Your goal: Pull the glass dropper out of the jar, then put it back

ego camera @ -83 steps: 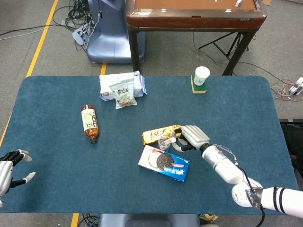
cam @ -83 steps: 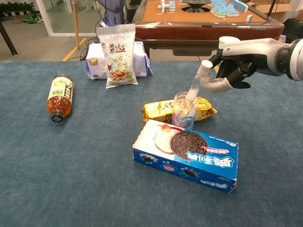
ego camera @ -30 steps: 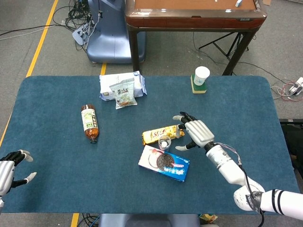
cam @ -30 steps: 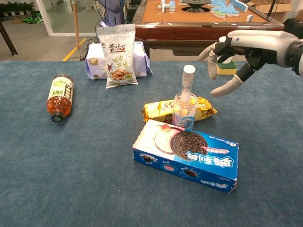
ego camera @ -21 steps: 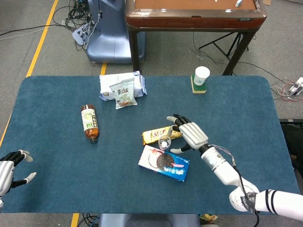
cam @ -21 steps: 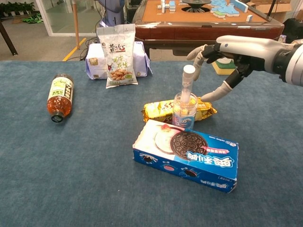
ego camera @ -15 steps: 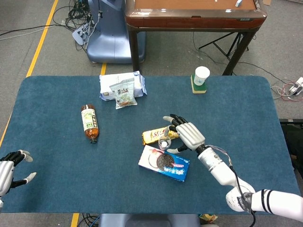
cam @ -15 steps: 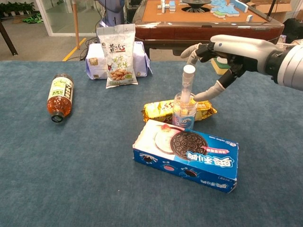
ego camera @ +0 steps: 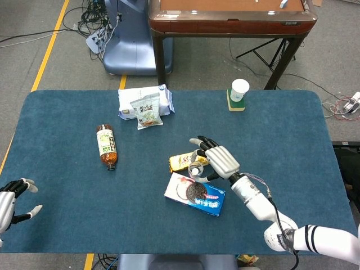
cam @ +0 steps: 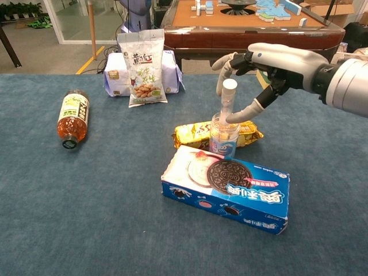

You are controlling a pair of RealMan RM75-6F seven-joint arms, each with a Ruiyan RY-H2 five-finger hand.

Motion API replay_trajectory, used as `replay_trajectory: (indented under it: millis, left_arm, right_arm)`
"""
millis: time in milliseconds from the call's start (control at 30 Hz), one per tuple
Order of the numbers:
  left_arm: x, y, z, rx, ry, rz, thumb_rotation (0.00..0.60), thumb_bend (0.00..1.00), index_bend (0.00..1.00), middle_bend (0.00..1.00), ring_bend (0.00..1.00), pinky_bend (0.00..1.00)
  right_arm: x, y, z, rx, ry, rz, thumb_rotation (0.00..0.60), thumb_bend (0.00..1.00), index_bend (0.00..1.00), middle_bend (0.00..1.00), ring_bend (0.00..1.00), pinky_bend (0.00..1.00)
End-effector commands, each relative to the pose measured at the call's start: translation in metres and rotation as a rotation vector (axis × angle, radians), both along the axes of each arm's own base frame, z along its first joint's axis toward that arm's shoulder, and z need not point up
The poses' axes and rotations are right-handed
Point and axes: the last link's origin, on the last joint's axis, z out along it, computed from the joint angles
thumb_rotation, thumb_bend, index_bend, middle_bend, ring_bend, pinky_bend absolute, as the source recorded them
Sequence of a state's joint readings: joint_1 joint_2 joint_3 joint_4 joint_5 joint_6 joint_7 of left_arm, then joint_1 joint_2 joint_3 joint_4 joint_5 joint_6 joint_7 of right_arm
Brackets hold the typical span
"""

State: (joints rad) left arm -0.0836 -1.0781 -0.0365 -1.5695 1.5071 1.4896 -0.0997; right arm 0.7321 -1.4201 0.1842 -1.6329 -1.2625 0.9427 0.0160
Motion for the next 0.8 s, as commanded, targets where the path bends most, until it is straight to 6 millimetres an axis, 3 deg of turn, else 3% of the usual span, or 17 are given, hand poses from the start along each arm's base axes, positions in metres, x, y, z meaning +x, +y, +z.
replay_trajectory:
  millis: [33, 267, 800]
  left_arm:
    - [0.0000, -0.0001, 0.0002, 0.001, -0.002, 0.000, 0.600, 0.17, 0.45, 0.35, 0.30, 0.44]
    - [0.0001, -0.0002, 0.0007, 0.002, -0.002, -0.001, 0.600, 0.17, 0.45, 0.35, 0.30, 0.44]
    - [0.0000, -0.0002, 0.0011, 0.003, -0.002, 0.000, 0.600, 0.17, 0.45, 0.35, 0.30, 0.44]
  right_arm:
    - [0.0006, -0.0001, -0.0009, 0.001, -0.003, 0.000, 0.600, 0.08, 0.44, 0.12, 0.00, 0.09]
    - [0.0003, 0.0007, -0.0026, 0.003, -0.008, 0.001, 0.600, 0.20, 0.46, 0.13, 0.00, 0.09]
    - [-0.0018, 0.0013, -0.0055, 0.014, -0.009, -0.009, 0.600, 0.34, 0.52, 0.15, 0.00, 0.09]
